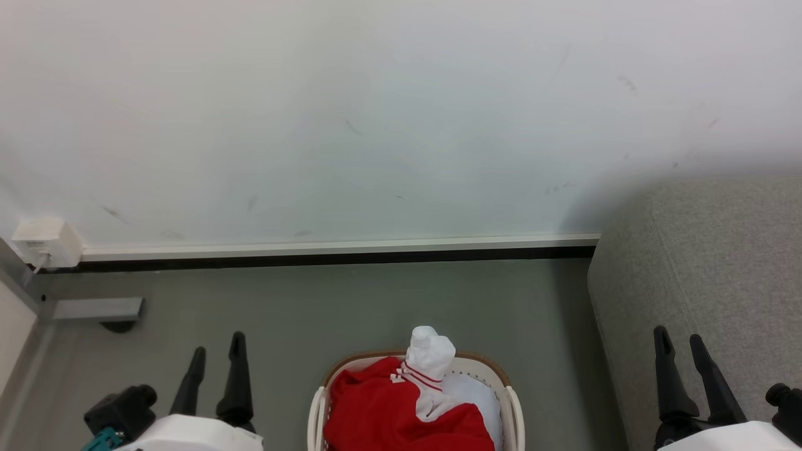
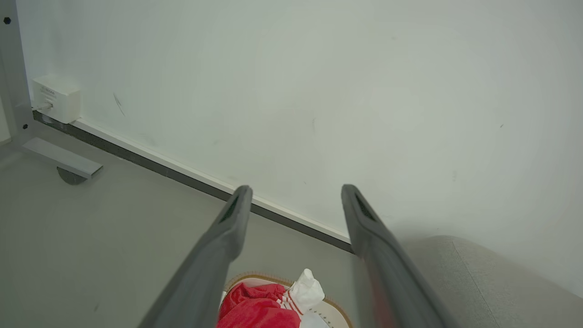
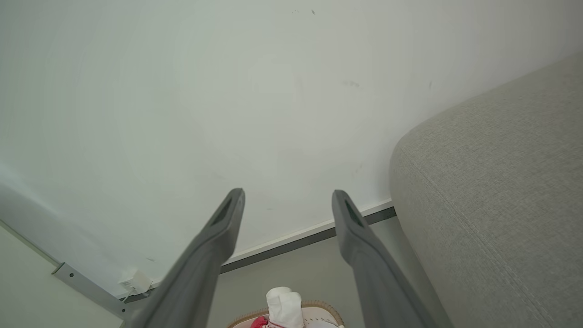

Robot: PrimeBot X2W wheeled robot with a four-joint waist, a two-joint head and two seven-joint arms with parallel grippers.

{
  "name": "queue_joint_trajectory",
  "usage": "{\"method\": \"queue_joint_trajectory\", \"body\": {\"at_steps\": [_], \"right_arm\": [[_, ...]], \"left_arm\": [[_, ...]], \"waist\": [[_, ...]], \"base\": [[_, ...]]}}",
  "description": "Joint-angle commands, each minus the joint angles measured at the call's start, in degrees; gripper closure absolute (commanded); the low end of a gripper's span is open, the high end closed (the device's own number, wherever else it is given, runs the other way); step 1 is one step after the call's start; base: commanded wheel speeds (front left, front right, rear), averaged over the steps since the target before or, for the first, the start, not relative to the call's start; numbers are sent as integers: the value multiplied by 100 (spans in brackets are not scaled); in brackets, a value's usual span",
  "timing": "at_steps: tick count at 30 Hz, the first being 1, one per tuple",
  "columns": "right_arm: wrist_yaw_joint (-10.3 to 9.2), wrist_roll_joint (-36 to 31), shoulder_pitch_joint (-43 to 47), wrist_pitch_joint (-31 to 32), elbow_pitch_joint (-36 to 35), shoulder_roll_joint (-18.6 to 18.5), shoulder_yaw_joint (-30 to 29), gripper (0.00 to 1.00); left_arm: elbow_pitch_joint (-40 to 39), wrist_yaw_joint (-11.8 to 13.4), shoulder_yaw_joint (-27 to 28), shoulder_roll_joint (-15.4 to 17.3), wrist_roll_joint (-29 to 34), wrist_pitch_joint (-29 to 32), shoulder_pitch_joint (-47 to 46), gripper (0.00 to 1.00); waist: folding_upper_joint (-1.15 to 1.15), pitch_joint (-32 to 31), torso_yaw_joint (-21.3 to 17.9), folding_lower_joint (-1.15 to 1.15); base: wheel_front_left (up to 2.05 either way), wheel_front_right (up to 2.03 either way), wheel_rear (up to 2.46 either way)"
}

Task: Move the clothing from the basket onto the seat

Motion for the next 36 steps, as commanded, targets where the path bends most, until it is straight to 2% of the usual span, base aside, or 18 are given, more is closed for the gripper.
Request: {"method": "queue_joint_trajectory", "body": {"at_steps": [1, 15, 36], "right_arm": [[24, -172, -62, -74, -88, -51, 11, 0], [29, -1004, -15, -308, -274, -85, 86, 0], [34, -1846, 70, -614, -234, -153, 252, 0]], "left_arm": [[-85, 42, -41, 88, 168, -76, -40, 0], [-162, 345, -335, 299, 890, -308, 2, 0], [-177, 467, -495, 384, 1855, -614, 70, 0]], "waist": [[0, 2, -1, 0], [0, -25, -16, 0], [0, -77, -30, 0]], "base": [[0, 0, 0], [0, 0, 0], [0, 0, 0]]}}
